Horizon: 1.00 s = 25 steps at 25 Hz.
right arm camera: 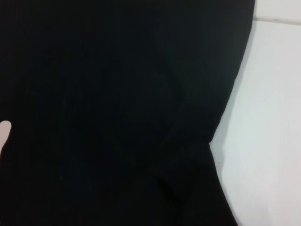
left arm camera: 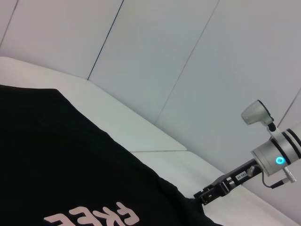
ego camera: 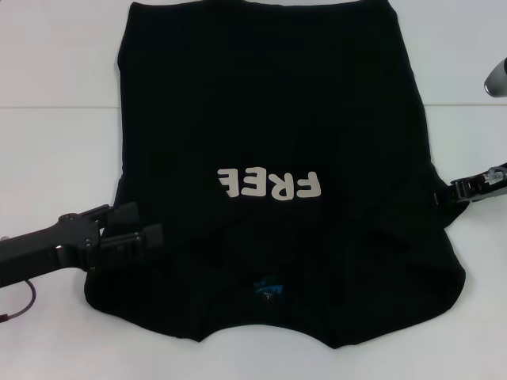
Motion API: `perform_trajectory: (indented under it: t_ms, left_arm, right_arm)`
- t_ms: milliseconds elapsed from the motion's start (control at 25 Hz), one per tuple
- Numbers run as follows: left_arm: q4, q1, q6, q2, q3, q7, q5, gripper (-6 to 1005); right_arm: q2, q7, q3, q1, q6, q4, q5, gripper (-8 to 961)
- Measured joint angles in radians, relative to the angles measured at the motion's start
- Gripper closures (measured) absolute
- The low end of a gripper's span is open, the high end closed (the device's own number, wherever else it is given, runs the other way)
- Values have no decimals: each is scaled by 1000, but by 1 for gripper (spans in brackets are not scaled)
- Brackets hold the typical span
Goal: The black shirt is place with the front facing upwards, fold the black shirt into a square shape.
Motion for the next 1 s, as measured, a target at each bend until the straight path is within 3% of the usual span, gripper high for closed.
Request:
perform_trajectory:
  t_ms: [1000]
  left_arm:
    - [0,0,0,0,0,0,0,94]
  right_arm:
    - [7,18,-1,9,-9,0,-38,591]
